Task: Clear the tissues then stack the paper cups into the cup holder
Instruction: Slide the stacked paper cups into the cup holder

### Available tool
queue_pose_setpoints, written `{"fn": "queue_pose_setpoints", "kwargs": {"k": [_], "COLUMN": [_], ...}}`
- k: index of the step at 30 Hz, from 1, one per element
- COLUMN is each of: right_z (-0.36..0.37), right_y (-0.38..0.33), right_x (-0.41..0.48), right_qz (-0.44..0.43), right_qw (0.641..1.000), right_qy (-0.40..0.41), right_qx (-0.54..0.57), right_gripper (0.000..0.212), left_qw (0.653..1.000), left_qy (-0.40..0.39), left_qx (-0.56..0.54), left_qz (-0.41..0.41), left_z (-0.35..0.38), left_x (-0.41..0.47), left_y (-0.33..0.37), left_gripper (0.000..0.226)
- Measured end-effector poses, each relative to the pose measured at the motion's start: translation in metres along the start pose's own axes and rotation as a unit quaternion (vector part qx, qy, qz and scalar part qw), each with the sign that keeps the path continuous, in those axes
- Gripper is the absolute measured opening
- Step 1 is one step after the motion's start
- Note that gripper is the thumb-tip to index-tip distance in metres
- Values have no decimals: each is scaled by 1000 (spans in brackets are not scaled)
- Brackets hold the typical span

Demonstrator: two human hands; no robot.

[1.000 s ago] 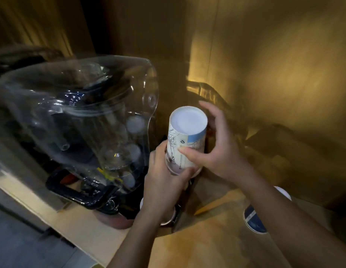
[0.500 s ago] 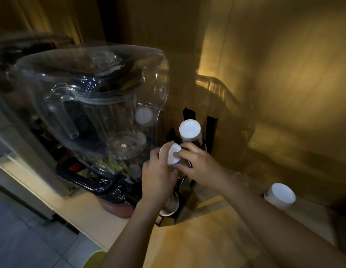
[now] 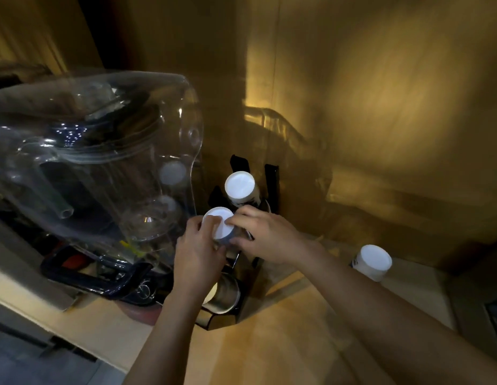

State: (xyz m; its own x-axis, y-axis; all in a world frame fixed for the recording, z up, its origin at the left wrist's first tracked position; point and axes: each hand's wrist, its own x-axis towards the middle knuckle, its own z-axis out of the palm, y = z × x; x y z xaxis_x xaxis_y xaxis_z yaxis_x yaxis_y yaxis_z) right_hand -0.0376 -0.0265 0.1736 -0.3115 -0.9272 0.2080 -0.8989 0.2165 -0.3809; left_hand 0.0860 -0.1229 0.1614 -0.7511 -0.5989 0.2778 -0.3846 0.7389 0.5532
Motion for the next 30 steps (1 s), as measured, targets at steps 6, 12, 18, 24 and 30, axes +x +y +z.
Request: {"fn": "queue_pose_setpoints", "kwargs": {"k": [6,12,18,24,30], "right_z": [-34,-53,-54,-31,5], "right_y": [16,58,104,149,166], "right_x": [-33,-77,-132,-181,-200], "right_qz": [26,112,262,409,433], "right_qw": [998,990,948,893,849], "right_qy": [53,84,180,134,122], "right_qx": [37,27,23,132,277], "right_gripper": [40,20,16,71,76], "left_qw": [989,969,956,926,906], "left_qy": [76,-24,-190,-314,-374], "left_qx": [-37,-194,-189,-198,-193], "left_qz": [121,155,124,67,28], "left_z": [-17,44,131,206,249], "left_x": [0,-5,-7,-13,-19], "left_y": [50,103,112,118,124], "left_gripper": [44,35,60,86,92]}}
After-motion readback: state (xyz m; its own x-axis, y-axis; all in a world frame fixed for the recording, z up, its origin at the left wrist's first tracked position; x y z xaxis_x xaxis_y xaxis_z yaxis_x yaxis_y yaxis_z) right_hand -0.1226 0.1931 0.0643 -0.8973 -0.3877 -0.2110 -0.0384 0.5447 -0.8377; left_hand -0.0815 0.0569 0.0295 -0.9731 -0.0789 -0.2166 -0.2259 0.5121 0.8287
